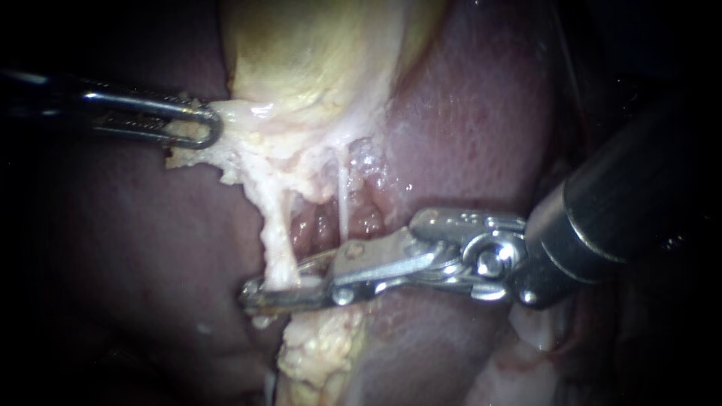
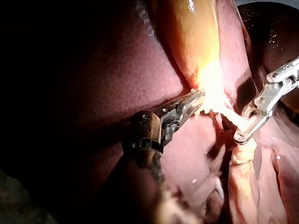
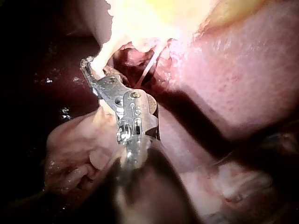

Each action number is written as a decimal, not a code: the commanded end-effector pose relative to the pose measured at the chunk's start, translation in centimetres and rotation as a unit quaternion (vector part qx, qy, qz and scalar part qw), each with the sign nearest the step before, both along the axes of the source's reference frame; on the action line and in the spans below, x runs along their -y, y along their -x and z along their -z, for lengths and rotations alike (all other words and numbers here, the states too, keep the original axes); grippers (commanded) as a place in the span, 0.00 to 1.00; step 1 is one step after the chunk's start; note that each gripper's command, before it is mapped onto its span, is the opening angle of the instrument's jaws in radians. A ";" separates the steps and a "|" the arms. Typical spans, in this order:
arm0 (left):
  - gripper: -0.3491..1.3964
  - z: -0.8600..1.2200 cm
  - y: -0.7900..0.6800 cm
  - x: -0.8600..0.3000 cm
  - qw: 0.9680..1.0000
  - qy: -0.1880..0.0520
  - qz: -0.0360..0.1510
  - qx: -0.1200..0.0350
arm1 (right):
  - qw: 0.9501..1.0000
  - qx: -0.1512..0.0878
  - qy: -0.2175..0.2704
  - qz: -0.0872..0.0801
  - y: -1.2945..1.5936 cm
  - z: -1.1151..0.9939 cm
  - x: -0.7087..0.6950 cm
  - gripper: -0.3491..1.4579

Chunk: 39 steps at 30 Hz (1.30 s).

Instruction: Going back second clip left tube

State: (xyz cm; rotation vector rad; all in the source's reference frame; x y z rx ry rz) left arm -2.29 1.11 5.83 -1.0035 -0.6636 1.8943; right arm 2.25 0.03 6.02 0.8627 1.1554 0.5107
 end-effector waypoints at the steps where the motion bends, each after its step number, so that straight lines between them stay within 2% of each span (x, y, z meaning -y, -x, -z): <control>1: 0.00 0.00 0.00 0.00 1.000 0.000 0.000 0.000 | 1.000 -0.002 -0.002 0.004 0.00 0.00 0.00 0.00; 2: 0.00 0.01 0.00 0.00 1.000 0.000 0.000 0.000 | 1.000 -0.007 -0.005 0.011 -0.01 -0.01 0.00 0.00; 4: 0.00 0.01 0.00 0.00 1.000 0.000 0.000 0.000 | 0.999 -0.023 0.010 0.028 -0.02 -0.04 0.02 0.21; 6: 0.00 0.01 0.00 0.01 1.000 0.000 0.000 0.000 | 0.999 -0.027 0.019 0.030 -0.05 -0.10 0.05 0.36; 8: 0.00 0.01 0.00 0.01 1.000 0.000 0.000 0.000 | 0.999 -0.035 0.020 0.026 -0.08 -0.19 0.08 0.41; 12: 0.00 0.01 0.00 0.01 1.000 0.000 0.000 0.000 | 0.998 -0.055 0.022 0.020 -0.15 -0.48 0.15 0.43; 14: 0.00 0.02 0.01 0.02 1.000 0.000 0.000 0.000 | 0.998 -0.053 0.026 0.019 -0.20 -0.67 0.17 0.44; 17: 0.00 0.02 0.01 0.02 1.000 0.000 0.001 0.000 | 0.998 -0.042 0.053 0.000 -0.27 -0.91 0.16 0.47; 20: 0.00 0.02 0.01 0.02 1.000 0.000 0.001 0.000 | 0.996 -0.044 0.078 -0.008 -0.28 -1.06 0.10 0.47; 24: 0.00 0.03 0.01 0.02 1.000 0.000 0.001 -0.001 | 0.994 -0.039 0.099 -0.020 -0.23 -1.11 0.01 0.47; 32: 0.00 0.06 0.04 0.05 1.000 0.000 0.002 -0.001 | 0.993 -0.039 0.110 -0.022 -0.09 -1.07 -0.08 0.46; 39: 0.00 0.06 0.04 0.05 1.000 0.000 0.002 -0.001 | 0.993 -0.037 0.112 -0.025 0.03 -1.11 -0.10 0.46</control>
